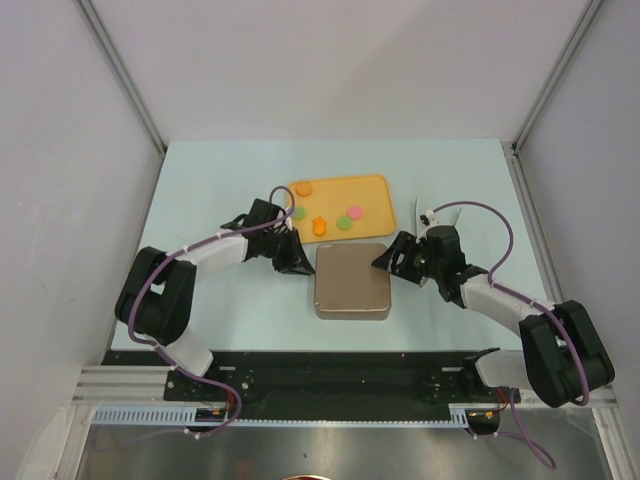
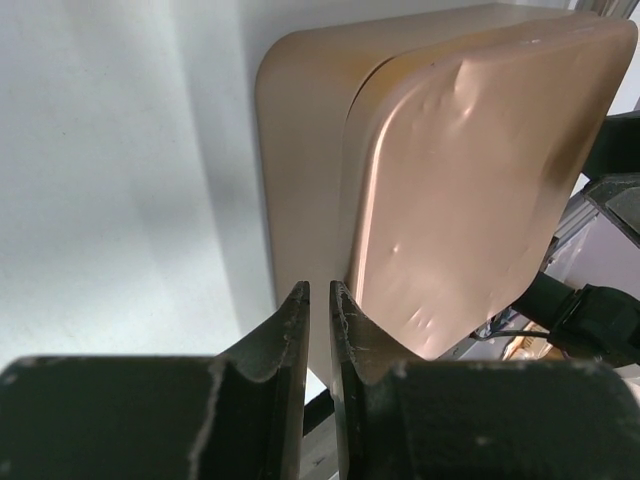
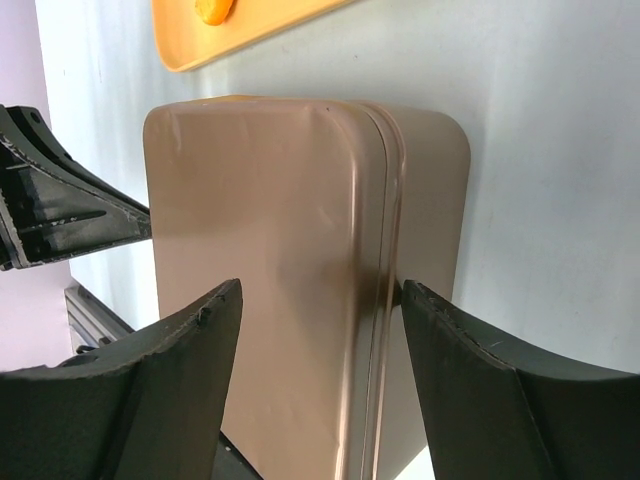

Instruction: Pack the cookies

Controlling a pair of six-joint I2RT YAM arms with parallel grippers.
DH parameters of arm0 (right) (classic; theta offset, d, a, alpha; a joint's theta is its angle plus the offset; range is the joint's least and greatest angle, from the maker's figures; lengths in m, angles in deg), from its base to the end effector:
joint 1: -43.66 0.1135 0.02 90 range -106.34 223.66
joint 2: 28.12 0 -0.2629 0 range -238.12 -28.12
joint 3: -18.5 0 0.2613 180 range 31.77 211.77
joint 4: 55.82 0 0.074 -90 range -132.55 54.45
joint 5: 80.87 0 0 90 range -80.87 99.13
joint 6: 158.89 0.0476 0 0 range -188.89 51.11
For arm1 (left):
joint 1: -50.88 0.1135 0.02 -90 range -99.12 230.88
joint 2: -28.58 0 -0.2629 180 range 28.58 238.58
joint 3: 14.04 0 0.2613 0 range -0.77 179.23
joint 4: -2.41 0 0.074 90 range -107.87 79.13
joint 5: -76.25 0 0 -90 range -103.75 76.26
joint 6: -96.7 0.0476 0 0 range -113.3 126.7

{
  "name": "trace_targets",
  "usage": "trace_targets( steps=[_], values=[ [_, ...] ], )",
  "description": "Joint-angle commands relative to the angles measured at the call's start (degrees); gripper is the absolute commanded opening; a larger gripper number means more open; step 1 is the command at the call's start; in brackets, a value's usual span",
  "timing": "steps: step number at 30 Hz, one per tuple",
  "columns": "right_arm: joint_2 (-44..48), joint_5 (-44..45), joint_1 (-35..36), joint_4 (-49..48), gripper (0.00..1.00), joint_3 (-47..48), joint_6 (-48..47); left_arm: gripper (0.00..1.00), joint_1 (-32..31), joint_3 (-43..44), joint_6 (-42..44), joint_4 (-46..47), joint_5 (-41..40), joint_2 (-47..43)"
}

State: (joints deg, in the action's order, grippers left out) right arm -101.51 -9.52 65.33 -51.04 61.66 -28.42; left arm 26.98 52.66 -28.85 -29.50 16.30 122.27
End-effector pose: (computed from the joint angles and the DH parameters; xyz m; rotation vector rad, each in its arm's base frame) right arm 0.2436 0.1132 0.1655 0.1821 2.3064 0.9434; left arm 0.2914 -0.1552 0.1586 -0.0747 2.7555 -1.0200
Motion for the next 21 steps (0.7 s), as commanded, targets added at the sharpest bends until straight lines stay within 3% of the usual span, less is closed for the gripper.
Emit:
trace_targets(
  steps=[1,11,21],
  values=[
    [-0.88,-1.91,1.00,-1.62,0.70,-0.01,0.23,0.18,-1.59,3.26,-1.45,2.81,3.09,-0.88],
    [-0.80,-2.00,1.18,-1.79,0.70,-0.01,0.14,0.18,-1.85,4.93,-0.49,0.44,1.60,-1.58],
    [-0.09,-1.91,0.57,-1.09,0.71,-0.09,-0.21,0.18,3.33,0.54,-0.04,1.49,1.60,-5.97]
  ],
)
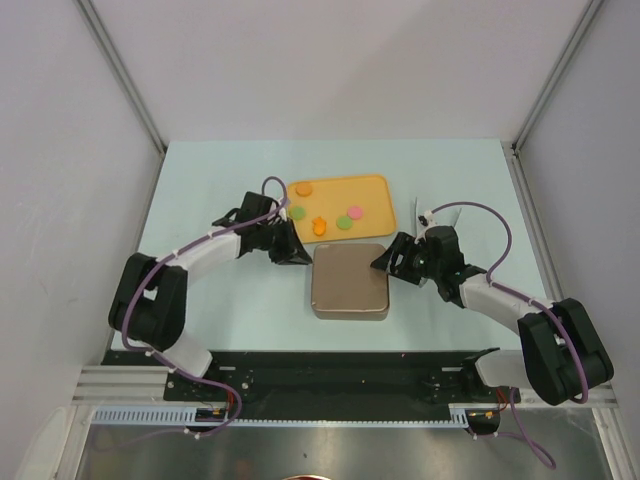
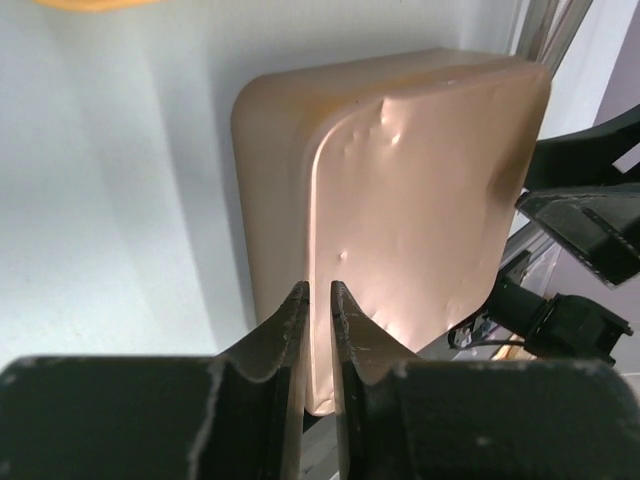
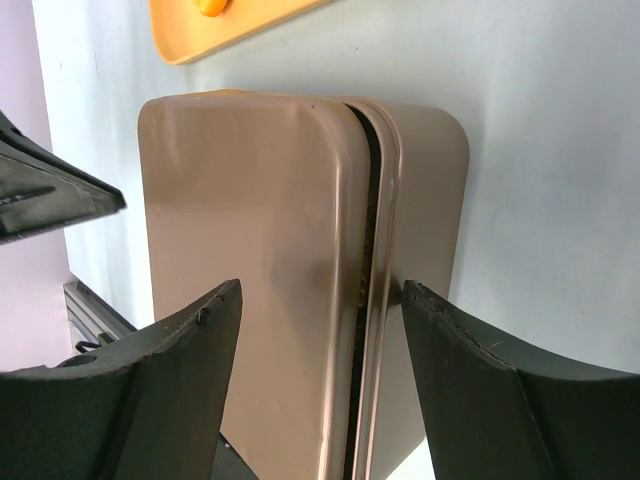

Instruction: Pack the cookies

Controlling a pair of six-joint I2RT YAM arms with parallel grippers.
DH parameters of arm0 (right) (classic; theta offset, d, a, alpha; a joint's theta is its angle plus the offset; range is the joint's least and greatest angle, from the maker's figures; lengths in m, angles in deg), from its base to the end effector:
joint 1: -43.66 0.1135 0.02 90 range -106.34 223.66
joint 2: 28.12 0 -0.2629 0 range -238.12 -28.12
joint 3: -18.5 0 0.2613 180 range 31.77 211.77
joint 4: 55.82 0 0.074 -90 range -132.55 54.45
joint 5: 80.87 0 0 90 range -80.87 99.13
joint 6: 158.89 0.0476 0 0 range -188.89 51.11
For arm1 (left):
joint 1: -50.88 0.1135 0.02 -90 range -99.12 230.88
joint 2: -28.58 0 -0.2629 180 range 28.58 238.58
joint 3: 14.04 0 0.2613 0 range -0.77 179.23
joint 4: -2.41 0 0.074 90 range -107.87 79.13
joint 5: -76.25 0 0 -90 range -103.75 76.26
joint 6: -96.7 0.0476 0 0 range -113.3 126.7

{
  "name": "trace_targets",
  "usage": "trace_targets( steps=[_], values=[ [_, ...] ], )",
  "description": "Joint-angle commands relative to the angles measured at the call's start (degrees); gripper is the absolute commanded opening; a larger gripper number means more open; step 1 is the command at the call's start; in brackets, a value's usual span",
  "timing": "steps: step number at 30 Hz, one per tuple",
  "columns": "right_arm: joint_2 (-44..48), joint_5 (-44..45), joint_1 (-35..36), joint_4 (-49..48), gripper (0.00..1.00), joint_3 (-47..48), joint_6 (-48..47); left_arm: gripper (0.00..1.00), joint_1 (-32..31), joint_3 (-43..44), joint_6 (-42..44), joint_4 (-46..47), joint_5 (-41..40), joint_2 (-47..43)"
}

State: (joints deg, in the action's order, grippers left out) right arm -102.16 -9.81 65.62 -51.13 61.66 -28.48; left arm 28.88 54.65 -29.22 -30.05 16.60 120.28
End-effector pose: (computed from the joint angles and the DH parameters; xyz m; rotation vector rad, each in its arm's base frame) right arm 0.2435 0.1148 0.1629 0.1752 2.3186 0.9475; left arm 0.3002 -0.1472 0.1793 -0.1004 2.6861 -1.0387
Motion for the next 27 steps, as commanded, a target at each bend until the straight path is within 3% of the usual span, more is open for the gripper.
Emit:
trace_targets(
  steps=[1,7,17,27],
  values=[
    [0.48,-1.71,0.28,-1.00,0.70,-0.01,-0.15,0.19,1.61,-1.80,0.33,2.82,1.64,-4.68],
    [0.39,-1.89,0.19,-1.26,0.70,-0.01,-0.06,0.21,1.78,-3.30,0.76,2.31,0.69,-5.04],
    [0.21,-1.89,0.11,-1.53,0.70,-0.09,-0.06,0.12,1.70,-7.60,2.70,-0.42,-5.66,-0.03],
    [-0.93,-2.07,0.28,-2.50,0.70,-0.09,0.64,0.08,-6.47,-5.15,1.38,-0.68,-5.65,-1.00]
  ],
)
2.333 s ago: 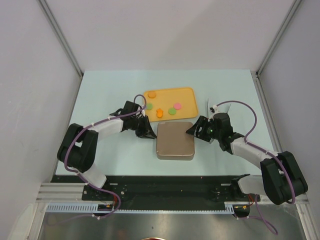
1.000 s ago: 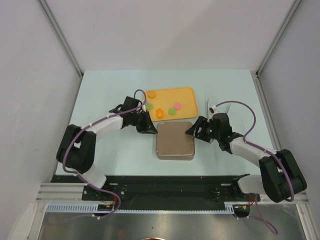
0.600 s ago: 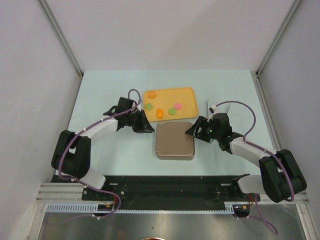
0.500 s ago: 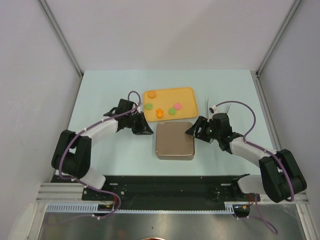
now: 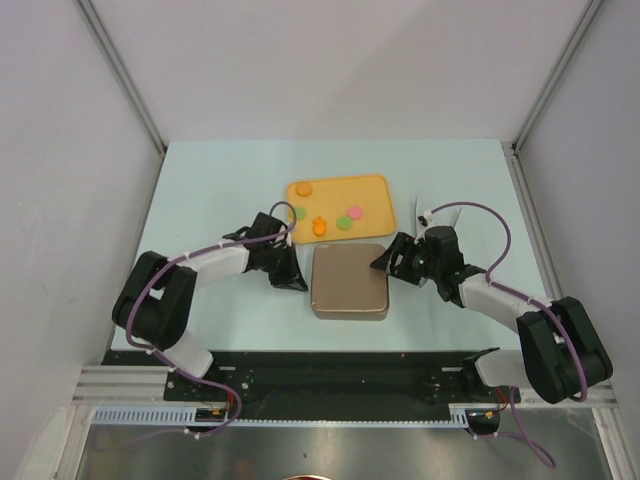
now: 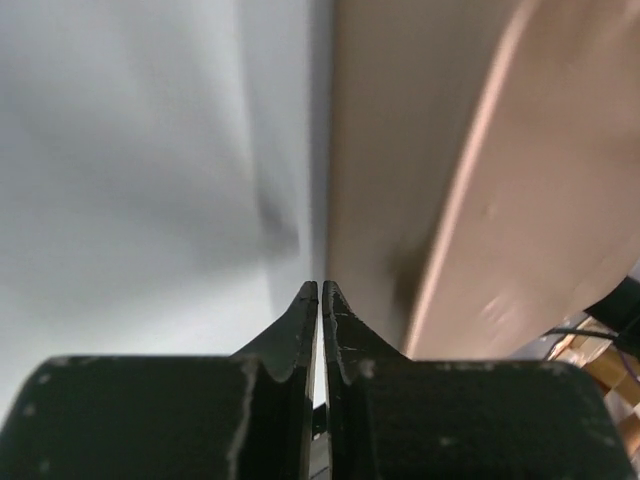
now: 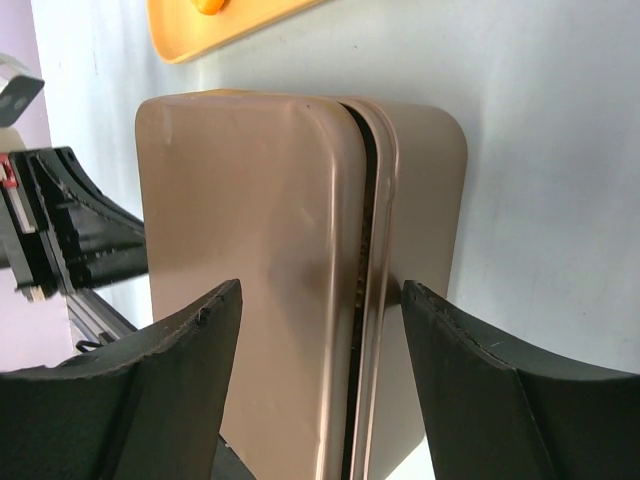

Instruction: Pack the cookies

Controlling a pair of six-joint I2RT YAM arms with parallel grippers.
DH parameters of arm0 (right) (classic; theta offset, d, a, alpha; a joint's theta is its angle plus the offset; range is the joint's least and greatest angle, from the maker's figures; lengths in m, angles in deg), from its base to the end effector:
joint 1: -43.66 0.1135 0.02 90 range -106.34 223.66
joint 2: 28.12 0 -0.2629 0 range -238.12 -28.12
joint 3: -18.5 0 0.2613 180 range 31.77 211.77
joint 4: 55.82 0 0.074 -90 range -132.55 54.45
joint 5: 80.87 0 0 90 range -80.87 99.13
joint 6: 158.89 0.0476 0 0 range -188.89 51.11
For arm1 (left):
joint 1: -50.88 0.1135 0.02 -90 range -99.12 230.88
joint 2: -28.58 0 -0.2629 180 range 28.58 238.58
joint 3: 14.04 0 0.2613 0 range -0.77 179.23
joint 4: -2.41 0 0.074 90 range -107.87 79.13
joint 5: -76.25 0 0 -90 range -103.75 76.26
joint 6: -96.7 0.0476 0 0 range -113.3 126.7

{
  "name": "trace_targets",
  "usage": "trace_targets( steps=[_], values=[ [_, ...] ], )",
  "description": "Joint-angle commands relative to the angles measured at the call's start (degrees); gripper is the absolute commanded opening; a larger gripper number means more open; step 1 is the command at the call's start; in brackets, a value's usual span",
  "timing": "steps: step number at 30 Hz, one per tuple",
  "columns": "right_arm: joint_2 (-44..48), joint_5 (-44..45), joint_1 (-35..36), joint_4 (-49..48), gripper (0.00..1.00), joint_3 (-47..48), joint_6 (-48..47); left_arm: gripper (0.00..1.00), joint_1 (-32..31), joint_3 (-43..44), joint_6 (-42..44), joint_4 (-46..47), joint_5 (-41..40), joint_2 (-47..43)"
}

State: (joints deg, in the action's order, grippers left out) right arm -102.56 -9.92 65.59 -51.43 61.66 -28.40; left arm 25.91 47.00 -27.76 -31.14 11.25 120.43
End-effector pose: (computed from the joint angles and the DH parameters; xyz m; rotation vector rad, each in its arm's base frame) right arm 0.2442 0.1150 0.1617 0.1769 2.3208 0.9494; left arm 0.2667 -0.1464 0.1368 -0.0922 2.8435 -0.8676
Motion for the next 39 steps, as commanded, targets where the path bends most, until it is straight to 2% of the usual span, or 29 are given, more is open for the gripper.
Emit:
trace_targets(
  steps=[1,22,39],
  values=[
    [-0.62,-1.87,0.39,-2.19,0.70,-0.01,0.47,0.07,-3.94,2.68,-0.61,0.32,-0.30,-1.24],
    [-0.19,-1.78,0.74,-1.84,0.70,-0.01,0.38,0.07,-7.02,9.53,-1.23,-3.28,-0.91,-3.87],
    [1.57,-0.55,0.30,0.53,0.71,-0.09,-0.94,0.07,-6.67,9.97,0.18,-4.60,-2.14,-3.52]
  ],
)
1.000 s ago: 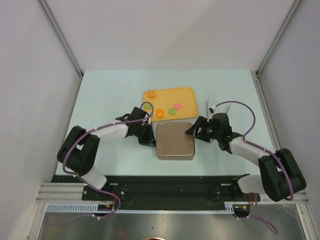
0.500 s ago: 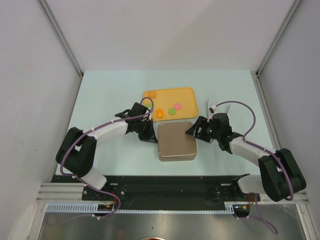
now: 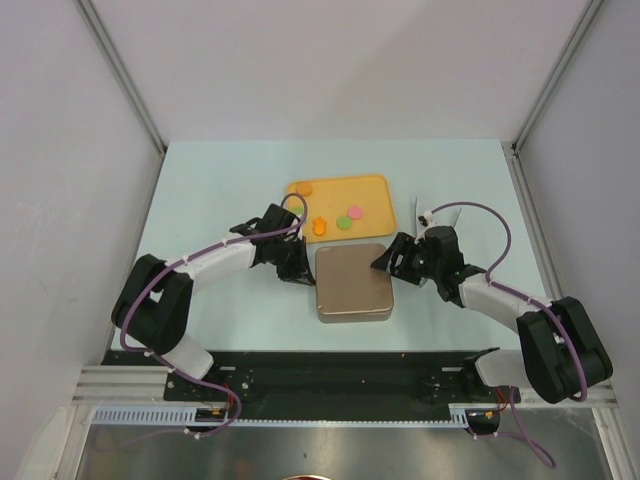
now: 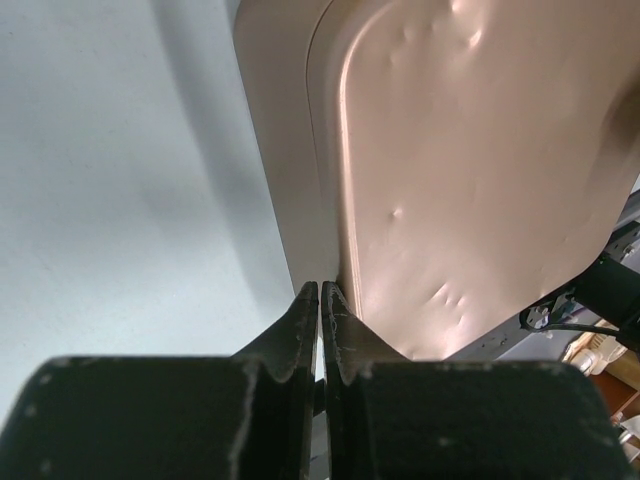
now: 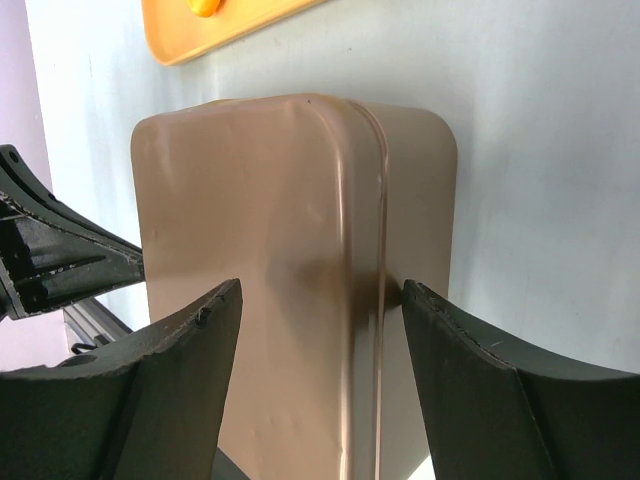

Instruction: Pack the cookies

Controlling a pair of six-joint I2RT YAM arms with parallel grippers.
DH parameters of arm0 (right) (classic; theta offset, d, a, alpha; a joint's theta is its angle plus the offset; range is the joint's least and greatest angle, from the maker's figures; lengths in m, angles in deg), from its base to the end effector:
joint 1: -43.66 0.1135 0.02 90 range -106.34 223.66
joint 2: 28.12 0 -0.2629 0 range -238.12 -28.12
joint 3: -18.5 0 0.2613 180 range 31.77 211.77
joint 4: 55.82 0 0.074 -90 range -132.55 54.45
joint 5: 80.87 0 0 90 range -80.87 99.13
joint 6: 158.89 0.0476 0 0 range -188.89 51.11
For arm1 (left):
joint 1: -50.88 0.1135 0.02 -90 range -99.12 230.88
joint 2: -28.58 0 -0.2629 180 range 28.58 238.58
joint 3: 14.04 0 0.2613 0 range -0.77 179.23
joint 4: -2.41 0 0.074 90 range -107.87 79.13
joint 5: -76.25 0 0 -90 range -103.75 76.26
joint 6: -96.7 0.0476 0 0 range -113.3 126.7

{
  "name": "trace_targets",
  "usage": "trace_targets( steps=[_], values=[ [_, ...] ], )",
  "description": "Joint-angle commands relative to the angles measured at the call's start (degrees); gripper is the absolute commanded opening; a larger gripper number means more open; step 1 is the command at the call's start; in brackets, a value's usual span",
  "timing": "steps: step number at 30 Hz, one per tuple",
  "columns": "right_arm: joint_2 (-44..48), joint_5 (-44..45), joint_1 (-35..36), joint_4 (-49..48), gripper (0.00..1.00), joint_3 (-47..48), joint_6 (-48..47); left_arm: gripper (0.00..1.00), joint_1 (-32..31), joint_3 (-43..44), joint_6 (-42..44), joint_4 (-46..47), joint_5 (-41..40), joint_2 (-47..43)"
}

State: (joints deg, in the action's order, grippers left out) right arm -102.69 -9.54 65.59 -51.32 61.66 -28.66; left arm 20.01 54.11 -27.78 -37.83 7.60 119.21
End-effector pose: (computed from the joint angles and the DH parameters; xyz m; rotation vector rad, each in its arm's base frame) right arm 0.2443 0.1148 0.1609 0.1768 2.3231 0.9387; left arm 0.2645 -0.1783 0.1713 0.0402 2.8291 -0.8188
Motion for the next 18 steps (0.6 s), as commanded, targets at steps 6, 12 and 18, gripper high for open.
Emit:
trace_targets(
  steps=[6,12,18],
  values=[
    [3.37,-0.48,-1.01,2.00,0.72,-0.09,-1.55,0.09,1.60,2.26,1.25,1.74,1.33,-3.70],
    [6.01,-0.40,-3.65,3.94,0.73,-0.01,-2.52,0.12,5.82,1.38,2.57,0.95,1.33,-5.02],
    [10.30,0.92,-5.68,7.10,0.73,0.78,-3.75,0.13,8.20,0.76,3.72,0.24,0.02,-5.73]
  ],
)
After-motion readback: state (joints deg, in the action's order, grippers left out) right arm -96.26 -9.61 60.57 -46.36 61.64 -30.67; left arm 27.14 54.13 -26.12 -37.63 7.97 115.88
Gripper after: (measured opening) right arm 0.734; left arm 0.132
